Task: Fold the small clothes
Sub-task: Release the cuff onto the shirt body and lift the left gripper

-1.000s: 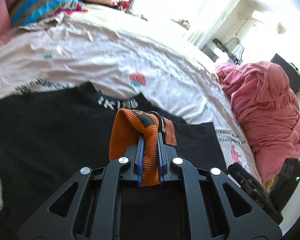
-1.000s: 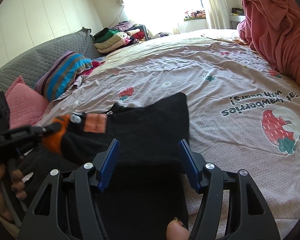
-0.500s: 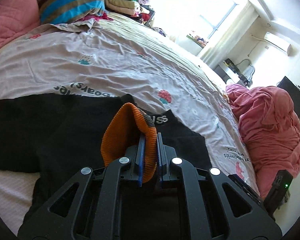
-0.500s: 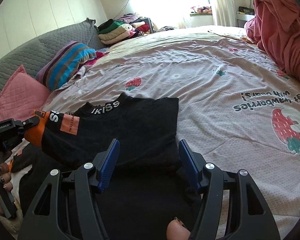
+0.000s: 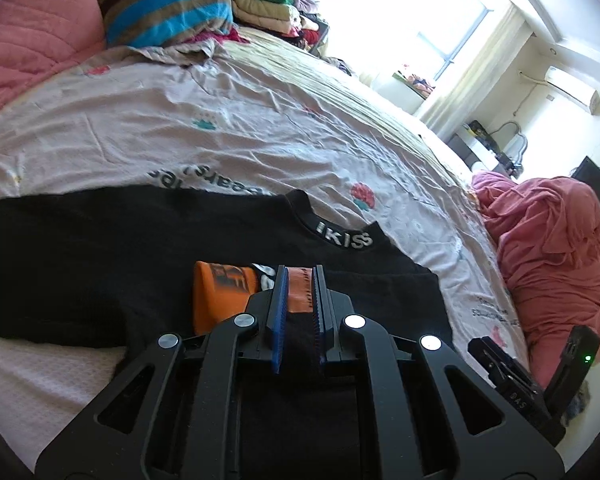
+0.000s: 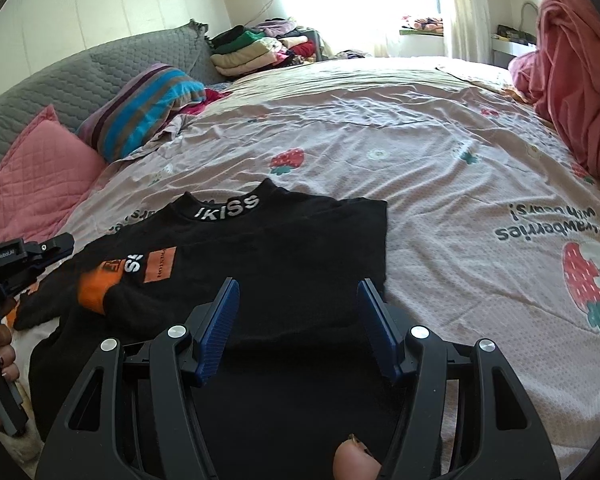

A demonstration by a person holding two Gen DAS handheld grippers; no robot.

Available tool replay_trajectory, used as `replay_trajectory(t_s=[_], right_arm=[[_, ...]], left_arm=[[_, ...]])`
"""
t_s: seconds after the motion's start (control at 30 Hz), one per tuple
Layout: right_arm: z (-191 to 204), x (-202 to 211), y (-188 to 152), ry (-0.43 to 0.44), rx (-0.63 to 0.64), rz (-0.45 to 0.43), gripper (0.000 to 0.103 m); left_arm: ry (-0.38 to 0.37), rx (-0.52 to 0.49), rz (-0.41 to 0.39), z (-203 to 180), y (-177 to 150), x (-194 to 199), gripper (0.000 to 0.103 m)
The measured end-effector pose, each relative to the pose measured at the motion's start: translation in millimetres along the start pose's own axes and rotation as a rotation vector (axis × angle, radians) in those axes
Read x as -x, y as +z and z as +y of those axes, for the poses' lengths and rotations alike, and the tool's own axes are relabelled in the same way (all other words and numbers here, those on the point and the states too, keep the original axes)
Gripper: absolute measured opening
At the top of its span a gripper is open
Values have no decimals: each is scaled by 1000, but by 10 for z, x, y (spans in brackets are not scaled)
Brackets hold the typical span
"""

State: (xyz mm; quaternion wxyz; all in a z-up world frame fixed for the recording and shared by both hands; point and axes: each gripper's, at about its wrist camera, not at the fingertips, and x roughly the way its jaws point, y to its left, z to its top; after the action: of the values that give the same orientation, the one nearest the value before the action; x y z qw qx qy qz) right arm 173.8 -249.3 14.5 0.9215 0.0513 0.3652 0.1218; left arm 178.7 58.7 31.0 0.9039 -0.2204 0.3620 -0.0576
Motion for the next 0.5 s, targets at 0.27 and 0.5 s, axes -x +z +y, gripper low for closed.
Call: replay_trajectory(t_s=[0.27, 0.5], right_arm=[[202, -216, 70, 1, 93, 49, 60], [168, -413, -50, -36, 103, 129, 60]], left_arm=[[38, -82, 95, -81, -117, -225, 25], [129, -130, 227, 80, -407, -520, 32]])
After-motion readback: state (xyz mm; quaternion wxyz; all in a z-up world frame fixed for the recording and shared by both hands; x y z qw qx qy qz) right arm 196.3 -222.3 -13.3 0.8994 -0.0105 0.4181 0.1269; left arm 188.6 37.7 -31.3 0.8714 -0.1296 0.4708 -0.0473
